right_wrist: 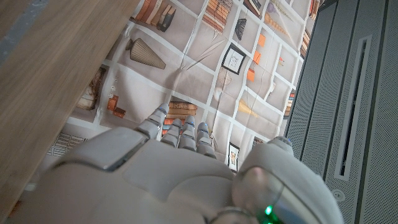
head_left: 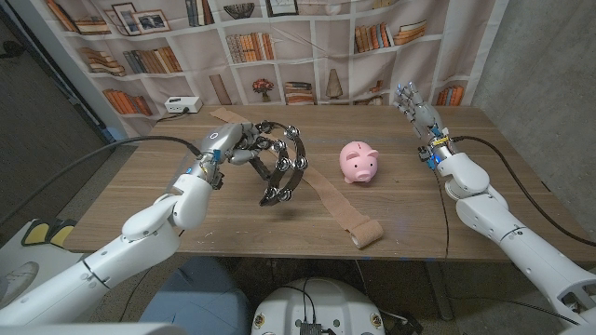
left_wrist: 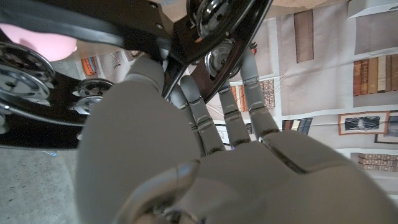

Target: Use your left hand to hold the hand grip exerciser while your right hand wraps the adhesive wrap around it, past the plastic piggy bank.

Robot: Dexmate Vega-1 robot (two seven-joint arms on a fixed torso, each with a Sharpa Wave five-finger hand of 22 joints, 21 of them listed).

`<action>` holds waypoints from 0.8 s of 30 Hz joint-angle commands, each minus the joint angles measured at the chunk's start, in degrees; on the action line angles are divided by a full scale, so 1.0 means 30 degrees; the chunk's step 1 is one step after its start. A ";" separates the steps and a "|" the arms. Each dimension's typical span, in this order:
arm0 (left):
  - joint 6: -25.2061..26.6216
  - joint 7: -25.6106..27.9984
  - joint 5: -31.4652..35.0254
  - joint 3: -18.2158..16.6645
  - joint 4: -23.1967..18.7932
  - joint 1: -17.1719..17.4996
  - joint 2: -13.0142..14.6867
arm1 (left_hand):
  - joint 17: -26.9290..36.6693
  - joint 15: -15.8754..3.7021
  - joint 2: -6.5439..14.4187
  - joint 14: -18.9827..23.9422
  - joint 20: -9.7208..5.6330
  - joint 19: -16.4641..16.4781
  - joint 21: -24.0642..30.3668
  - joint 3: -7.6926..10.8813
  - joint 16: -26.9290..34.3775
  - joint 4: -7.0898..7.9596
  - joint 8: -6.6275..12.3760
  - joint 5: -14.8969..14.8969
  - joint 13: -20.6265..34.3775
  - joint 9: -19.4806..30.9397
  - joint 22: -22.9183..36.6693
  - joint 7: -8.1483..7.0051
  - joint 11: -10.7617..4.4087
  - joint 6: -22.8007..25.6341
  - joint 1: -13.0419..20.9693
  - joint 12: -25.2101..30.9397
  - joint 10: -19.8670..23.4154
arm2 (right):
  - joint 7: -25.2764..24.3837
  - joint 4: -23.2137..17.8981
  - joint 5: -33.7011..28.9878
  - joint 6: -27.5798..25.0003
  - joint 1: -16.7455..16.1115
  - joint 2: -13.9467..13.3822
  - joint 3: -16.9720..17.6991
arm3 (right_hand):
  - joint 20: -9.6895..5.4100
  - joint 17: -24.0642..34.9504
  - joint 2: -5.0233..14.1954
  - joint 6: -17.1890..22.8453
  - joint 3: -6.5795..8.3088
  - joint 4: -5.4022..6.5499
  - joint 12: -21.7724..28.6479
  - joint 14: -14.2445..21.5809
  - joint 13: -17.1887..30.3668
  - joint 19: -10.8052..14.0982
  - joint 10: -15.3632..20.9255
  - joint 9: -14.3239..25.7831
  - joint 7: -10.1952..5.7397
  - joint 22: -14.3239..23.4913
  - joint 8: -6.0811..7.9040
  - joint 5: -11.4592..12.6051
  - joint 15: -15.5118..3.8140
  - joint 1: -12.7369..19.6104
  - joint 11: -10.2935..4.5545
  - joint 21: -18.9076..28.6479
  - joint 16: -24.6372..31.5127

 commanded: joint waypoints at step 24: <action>-0.0895 0.3619 -0.2054 -0.2826 0.0342 0.2726 -0.1174 | 0.6060 -0.4688 0.1324 0.5889 -0.1956 0.1726 0.1033 0.0079 0.5038 0.0179 -0.0166 0.2674 -0.0054 0.0072 -0.0925 0.0447 0.0532 0.0097 0.1695 -0.0094 0.0123 | -0.2770 -0.3523 -0.4831 -0.0215 -0.2099 -0.1356 -0.0126 | 0.0046 -0.0010 -0.0002 0.0185 0.0786 -0.1262 0.0162 0.0112 0.0122 0.0615 0.0431 0.0052 -0.0544 0.0087 0.0194 0.0014 -0.0588 0.1967 -0.0796 0.0185 0.0042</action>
